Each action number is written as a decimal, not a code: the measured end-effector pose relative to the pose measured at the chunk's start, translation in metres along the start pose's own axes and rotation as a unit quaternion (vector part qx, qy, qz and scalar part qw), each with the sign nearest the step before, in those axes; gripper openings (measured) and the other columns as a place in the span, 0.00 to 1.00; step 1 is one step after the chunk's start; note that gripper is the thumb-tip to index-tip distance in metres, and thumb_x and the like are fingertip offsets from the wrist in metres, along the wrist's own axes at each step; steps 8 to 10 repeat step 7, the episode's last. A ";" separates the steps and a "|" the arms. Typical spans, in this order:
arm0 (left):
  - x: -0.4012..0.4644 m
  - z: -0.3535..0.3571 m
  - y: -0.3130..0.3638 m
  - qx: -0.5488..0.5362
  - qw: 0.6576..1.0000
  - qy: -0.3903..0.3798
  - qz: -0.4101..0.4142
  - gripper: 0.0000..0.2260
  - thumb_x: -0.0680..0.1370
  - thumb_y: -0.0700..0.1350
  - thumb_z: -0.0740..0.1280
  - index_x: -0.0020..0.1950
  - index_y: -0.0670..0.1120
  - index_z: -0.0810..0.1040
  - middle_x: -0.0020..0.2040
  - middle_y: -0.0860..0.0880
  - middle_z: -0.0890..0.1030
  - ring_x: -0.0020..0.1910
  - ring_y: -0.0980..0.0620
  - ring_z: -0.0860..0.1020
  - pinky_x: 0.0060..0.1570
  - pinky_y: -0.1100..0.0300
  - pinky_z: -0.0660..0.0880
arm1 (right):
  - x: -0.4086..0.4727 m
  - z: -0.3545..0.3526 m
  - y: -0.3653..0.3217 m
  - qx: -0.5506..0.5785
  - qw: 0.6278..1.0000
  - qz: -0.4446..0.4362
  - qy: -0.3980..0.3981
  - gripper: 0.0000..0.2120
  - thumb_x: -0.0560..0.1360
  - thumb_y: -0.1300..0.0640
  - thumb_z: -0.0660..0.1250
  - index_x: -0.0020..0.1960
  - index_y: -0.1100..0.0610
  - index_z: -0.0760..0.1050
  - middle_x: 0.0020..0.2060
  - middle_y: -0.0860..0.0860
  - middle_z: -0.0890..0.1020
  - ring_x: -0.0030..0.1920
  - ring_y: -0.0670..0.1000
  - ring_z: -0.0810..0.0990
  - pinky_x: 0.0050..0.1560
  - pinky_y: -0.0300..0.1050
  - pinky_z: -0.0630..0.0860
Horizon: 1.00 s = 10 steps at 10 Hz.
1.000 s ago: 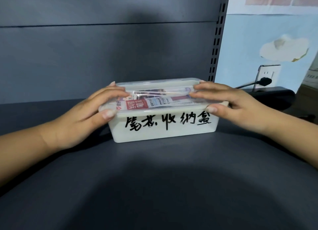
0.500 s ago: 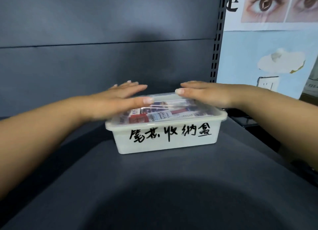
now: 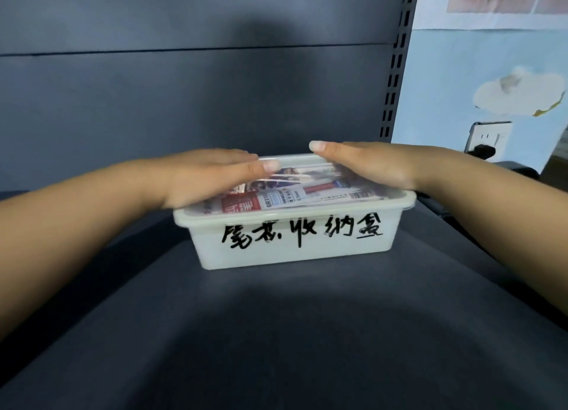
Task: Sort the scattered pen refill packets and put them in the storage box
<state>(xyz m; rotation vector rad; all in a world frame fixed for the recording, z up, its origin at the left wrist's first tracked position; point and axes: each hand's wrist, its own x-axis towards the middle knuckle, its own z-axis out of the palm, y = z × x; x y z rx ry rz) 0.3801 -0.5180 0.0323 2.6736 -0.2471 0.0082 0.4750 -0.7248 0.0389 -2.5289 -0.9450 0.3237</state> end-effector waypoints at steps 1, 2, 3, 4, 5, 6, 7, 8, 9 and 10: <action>-0.020 -0.004 0.003 0.040 0.999 -0.011 0.034 0.32 0.50 0.82 0.50 0.48 0.73 0.74 0.70 0.64 0.63 0.71 0.65 0.57 0.71 0.59 0.53 | -0.016 -0.006 0.002 0.023 0.999 -0.043 0.009 0.24 0.72 0.34 0.49 0.61 0.42 0.70 0.64 0.33 0.66 0.70 0.41 0.58 0.68 0.44 0.56; -0.024 -0.012 -0.009 -0.009 0.999 0.029 -0.015 0.45 0.41 0.83 0.53 0.58 0.74 0.63 0.67 0.70 0.53 0.68 0.73 0.48 0.68 0.65 0.44 | -0.035 -0.012 0.010 0.039 0.999 -0.035 -0.012 0.40 0.61 0.27 0.60 0.70 0.39 0.60 0.68 0.30 0.54 0.67 0.32 0.47 0.70 0.42 0.43; -0.037 0.000 -0.011 -0.029 0.997 -0.001 -0.073 0.54 0.39 0.82 0.55 0.64 0.71 0.49 0.70 0.67 0.46 0.69 0.70 0.42 0.67 0.67 0.43 | -0.043 -0.003 0.015 0.023 0.998 -0.018 -0.050 0.49 0.52 0.26 0.60 0.71 0.35 0.54 0.73 0.33 0.46 0.71 0.35 0.42 0.74 0.46 0.41; -0.037 0.007 -0.013 -0.077 0.993 0.032 -0.078 0.52 0.40 0.81 0.57 0.63 0.71 0.49 0.70 0.67 0.46 0.69 0.71 0.44 0.66 0.69 0.45 | -0.038 0.003 0.016 0.054 0.998 -0.028 -0.012 0.48 0.49 0.29 0.59 0.70 0.36 0.57 0.74 0.35 0.48 0.72 0.36 0.43 0.74 0.46 0.41; -0.036 0.008 -0.012 -0.067 0.994 0.044 -0.078 0.55 0.41 0.81 0.57 0.67 0.69 0.51 0.74 0.63 0.47 0.70 0.68 0.45 0.67 0.67 0.45 | -0.036 0.007 0.015 0.062 0.997 -0.049 -0.001 0.48 0.49 0.28 0.59 0.69 0.36 0.59 0.74 0.37 0.50 0.73 0.37 0.44 0.74 0.47 0.42; -0.040 0.008 -0.006 -0.055 0.994 0.031 -0.084 0.56 0.41 0.81 0.57 0.68 0.69 0.52 0.76 0.61 0.48 0.73 0.64 0.46 0.72 0.61 0.46 | -0.038 0.006 0.013 0.011 0.998 -0.058 0.006 0.47 0.51 0.28 0.57 0.70 0.38 0.59 0.75 0.39 0.51 0.74 0.39 0.46 0.73 0.45 0.44; -0.053 -0.010 -0.001 -0.091 0.990 0.090 -0.064 0.46 0.42 0.81 0.59 0.60 0.75 0.56 0.69 0.70 0.58 0.70 0.65 0.56 0.70 0.61 0.52 | -0.046 -0.009 0.007 0.023 0.993 -0.073 0.093 0.44 0.54 0.28 0.55 0.69 0.39 0.61 0.73 0.39 0.56 0.71 0.35 0.52 0.71 0.36 0.48; -0.053 -0.010 -0.001 -0.091 0.990 0.090 -0.064 0.46 0.42 0.81 0.59 0.60 0.75 0.56 0.69 0.70 0.58 0.70 0.65 0.56 0.70 0.61 0.52 | -0.046 -0.009 0.007 0.023 0.993 -0.073 0.093 0.44 0.54 0.28 0.55 0.69 0.39 0.61 0.73 0.39 0.56 0.71 0.35 0.52 0.71 0.36 0.48; -0.053 -0.010 -0.001 -0.091 0.990 0.090 -0.064 0.46 0.42 0.81 0.59 0.60 0.75 0.56 0.69 0.70 0.58 0.70 0.65 0.56 0.70 0.61 0.52 | -0.046 -0.009 0.007 0.023 0.993 -0.073 0.093 0.44 0.54 0.28 0.55 0.69 0.39 0.61 0.73 0.39 0.56 0.71 0.35 0.52 0.71 0.36 0.48; -0.053 -0.010 -0.001 -0.091 0.990 0.090 -0.064 0.46 0.42 0.81 0.59 0.60 0.75 0.56 0.69 0.70 0.58 0.70 0.65 0.56 0.70 0.61 0.52 | -0.046 -0.009 0.007 0.023 0.993 -0.073 0.093 0.44 0.54 0.28 0.55 0.69 0.39 0.61 0.73 0.39 0.56 0.71 0.35 0.52 0.71 0.36 0.48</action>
